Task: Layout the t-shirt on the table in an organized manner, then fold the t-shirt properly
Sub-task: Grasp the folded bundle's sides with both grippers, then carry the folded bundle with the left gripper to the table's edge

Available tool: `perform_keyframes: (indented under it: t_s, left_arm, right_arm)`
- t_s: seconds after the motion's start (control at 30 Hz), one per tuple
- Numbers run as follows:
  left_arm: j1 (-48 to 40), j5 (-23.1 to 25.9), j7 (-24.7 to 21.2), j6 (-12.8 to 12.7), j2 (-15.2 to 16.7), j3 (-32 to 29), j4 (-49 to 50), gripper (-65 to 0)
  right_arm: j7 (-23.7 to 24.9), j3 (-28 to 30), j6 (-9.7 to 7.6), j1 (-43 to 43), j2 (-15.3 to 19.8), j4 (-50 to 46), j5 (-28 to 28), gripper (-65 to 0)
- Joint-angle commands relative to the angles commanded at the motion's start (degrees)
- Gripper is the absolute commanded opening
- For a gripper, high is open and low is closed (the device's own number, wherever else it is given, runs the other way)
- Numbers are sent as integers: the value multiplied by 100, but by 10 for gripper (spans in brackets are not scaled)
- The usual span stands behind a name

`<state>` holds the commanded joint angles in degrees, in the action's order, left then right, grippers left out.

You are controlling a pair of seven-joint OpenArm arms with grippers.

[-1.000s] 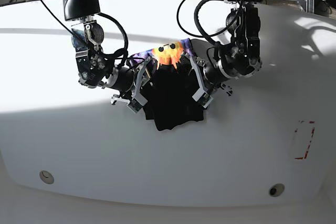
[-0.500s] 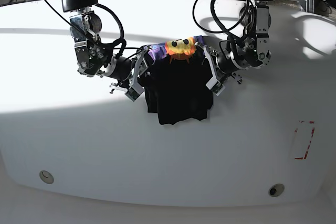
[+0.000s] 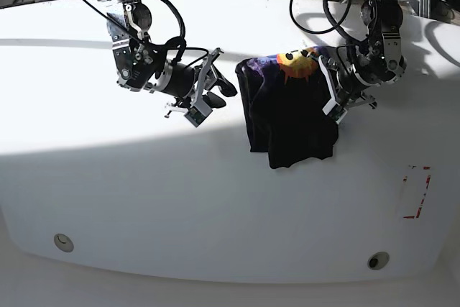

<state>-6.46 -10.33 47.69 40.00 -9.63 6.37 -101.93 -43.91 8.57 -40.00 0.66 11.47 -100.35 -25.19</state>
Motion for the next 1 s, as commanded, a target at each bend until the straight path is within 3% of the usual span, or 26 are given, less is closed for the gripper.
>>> perform_keyframes:
  t_s: [0.17,0.4,0.5,0.6,0.7,0.8,0.87,1.0]
  left_arm:
    - [62,0,114,0,149,0,-633,-546]
    - [607,44,88,0,870,18,-695,-546]
    - [659,97,-141,0,1204,-26,-686,-546]
    - [642,387,-738,0,1582,-193,-457,-544]
    - [598,651,-1354,-382,1820,-343,-79,-544]
    - [448,765,-1916,-910,1863,-457,273,-544]
    - [343,774,-2497,-1464,1863,-624,598,-544]
    - [185,765,-3095,-2255,1863,-703,976,-544]
  right_arm:
    - [-598,-9,0,-176,0,-554,9,-452]
    - [-668,-9,0,-290,35,-826,18,-452]
    - [-668,-18,0,-290,53,-835,18,-452]
    - [-668,-18,0,-290,167,-835,18,-452]
    - [-668,-18,0,-281,246,-835,18,-452]
    - [-668,-18,0,-281,255,-835,18,-453]
    - [-668,-26,0,-281,255,-835,18,-453]
    - [-668,-26,0,-255,369,-835,18,-453]
